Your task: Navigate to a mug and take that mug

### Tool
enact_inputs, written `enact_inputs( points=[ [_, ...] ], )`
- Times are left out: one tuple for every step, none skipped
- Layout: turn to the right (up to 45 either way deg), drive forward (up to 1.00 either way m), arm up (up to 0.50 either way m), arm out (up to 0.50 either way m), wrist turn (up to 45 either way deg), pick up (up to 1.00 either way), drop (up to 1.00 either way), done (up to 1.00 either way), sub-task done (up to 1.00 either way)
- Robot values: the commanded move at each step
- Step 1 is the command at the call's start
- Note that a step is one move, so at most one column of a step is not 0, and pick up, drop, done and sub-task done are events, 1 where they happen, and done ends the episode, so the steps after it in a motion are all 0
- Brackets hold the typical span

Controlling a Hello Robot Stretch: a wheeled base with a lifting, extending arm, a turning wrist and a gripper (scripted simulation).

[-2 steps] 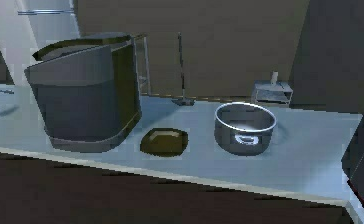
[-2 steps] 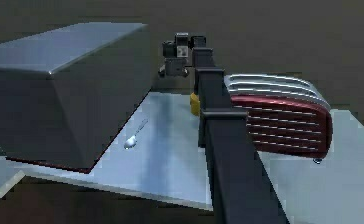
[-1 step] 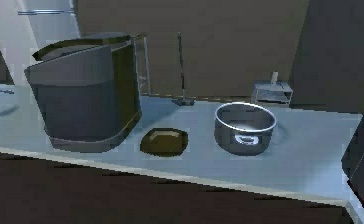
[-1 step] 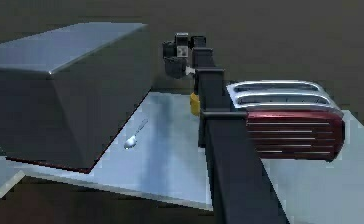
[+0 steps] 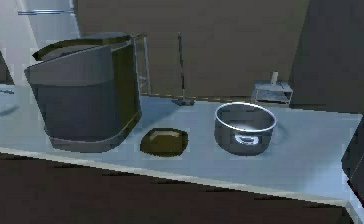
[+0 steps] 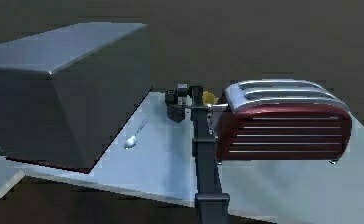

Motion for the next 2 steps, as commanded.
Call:
enact_inputs(
  points=[
    [0.0,0.00,0.00,0.00,0.0,1.00,0.00,0.00,0.00],
    [0.0,0.00,0.10,0.00,0.0,0.00,0.00,0.00,0.00]
  ],
)
